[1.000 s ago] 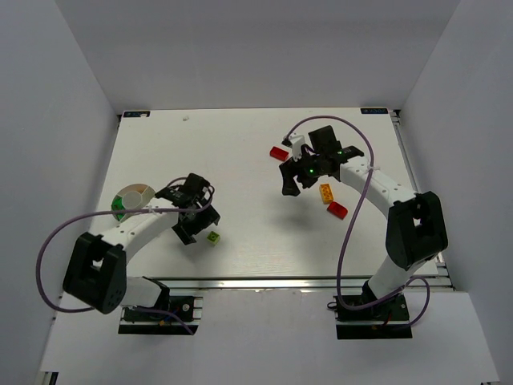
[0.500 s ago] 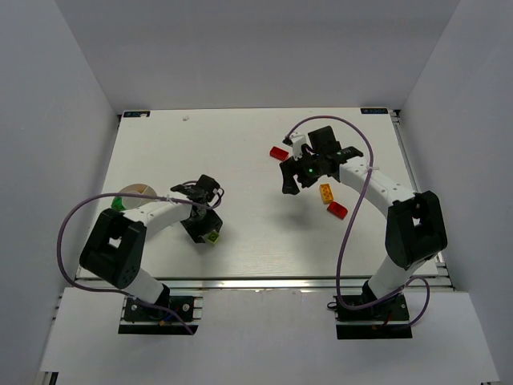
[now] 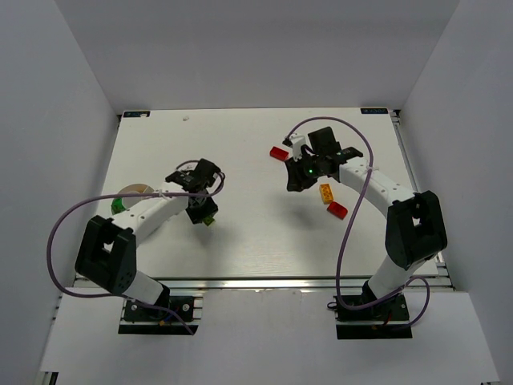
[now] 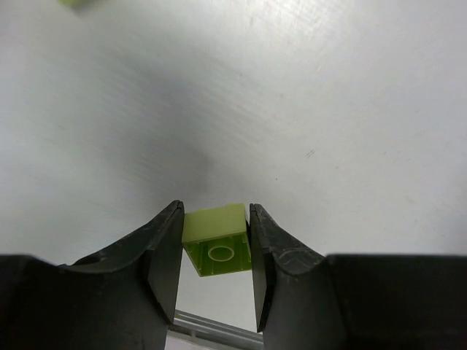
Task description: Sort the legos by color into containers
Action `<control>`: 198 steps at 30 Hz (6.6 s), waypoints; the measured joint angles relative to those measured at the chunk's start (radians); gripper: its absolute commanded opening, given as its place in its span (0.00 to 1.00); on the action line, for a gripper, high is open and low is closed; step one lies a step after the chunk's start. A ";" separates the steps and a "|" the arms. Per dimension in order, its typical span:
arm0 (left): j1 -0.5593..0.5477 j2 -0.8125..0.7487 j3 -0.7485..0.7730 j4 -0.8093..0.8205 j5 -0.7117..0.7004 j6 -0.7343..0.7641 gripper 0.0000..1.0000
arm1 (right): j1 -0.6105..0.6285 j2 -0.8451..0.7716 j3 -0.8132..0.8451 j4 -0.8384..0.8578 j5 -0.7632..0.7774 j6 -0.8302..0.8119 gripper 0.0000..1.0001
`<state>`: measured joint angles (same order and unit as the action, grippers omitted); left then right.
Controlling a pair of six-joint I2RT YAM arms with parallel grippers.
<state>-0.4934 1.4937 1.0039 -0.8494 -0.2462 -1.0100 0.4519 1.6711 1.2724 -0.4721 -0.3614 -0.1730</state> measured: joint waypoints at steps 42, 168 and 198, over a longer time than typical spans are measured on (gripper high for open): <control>0.158 0.139 0.196 0.029 -0.815 0.985 0.08 | 0.000 0.022 0.014 -0.005 -0.081 0.002 0.06; 0.210 0.455 0.278 -0.096 -0.452 0.034 0.45 | -0.001 0.009 -0.012 -0.080 -0.196 -0.146 0.75; 0.213 0.143 0.306 -0.075 -0.356 0.316 0.22 | -0.008 0.009 -0.012 -0.080 -0.204 -0.146 0.75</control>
<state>-0.2806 1.6371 1.3102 -0.9241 -0.6022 -0.6937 0.4442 1.6798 1.2602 -0.5526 -0.5655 -0.3191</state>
